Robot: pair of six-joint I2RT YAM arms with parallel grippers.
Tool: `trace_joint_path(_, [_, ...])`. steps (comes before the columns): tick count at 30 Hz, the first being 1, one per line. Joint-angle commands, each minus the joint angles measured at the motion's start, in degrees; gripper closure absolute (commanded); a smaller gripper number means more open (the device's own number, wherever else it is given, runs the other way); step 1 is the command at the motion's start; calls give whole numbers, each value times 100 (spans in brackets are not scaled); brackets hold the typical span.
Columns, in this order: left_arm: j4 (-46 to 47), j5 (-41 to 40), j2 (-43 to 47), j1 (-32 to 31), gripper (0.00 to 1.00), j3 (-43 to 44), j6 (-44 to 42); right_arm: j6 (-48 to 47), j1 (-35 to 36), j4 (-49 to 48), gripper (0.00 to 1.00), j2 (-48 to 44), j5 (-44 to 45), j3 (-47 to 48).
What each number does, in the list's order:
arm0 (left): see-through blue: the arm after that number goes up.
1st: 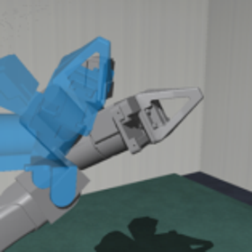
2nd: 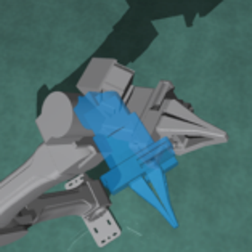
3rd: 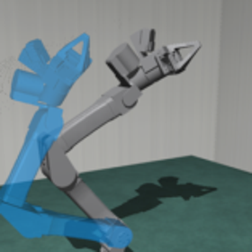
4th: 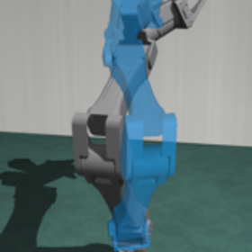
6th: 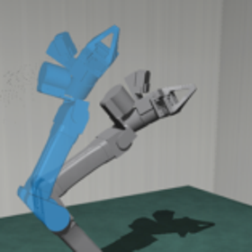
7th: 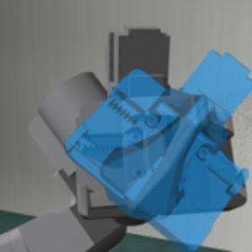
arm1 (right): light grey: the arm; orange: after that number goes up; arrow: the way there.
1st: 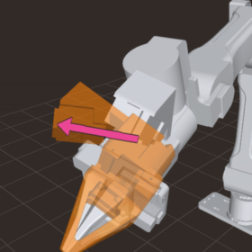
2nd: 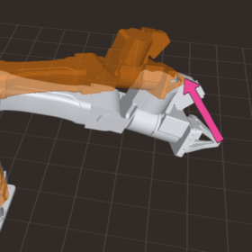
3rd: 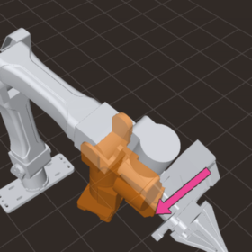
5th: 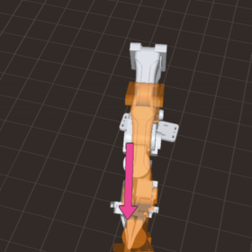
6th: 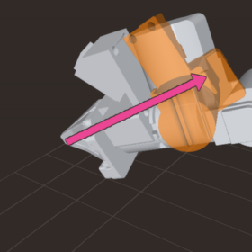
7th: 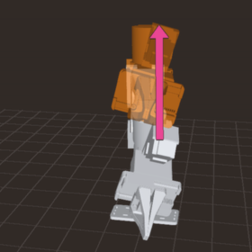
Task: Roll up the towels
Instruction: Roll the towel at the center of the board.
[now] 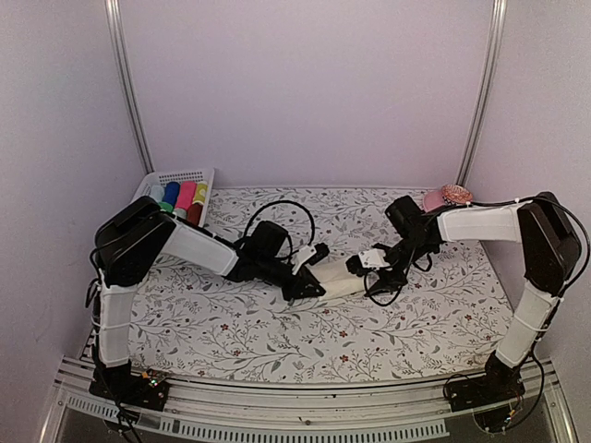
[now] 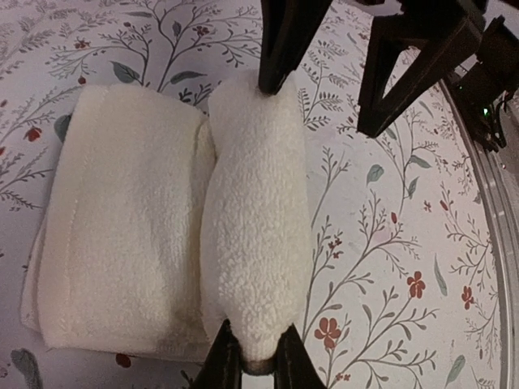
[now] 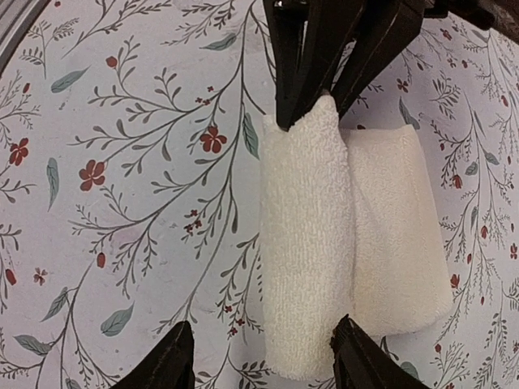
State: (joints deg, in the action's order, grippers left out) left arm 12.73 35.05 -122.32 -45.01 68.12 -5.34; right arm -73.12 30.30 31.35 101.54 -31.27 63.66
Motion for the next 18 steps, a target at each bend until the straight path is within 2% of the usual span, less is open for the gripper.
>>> trace_joint_path(1, [-115, 108, -221, 144, 100, -123, 191, 329, 50, -305, 42, 160, 245, -31])
trace_joint_path(15, [-88, 187, -202, 200, 100, -156, 274, 612, 194, -513, 44, 694, 487, 138])
trace_joint_path(18, [-59, 182, -90, 201, 86, -241, 320, 755, 228, -566, 49, 842, 642, 200])
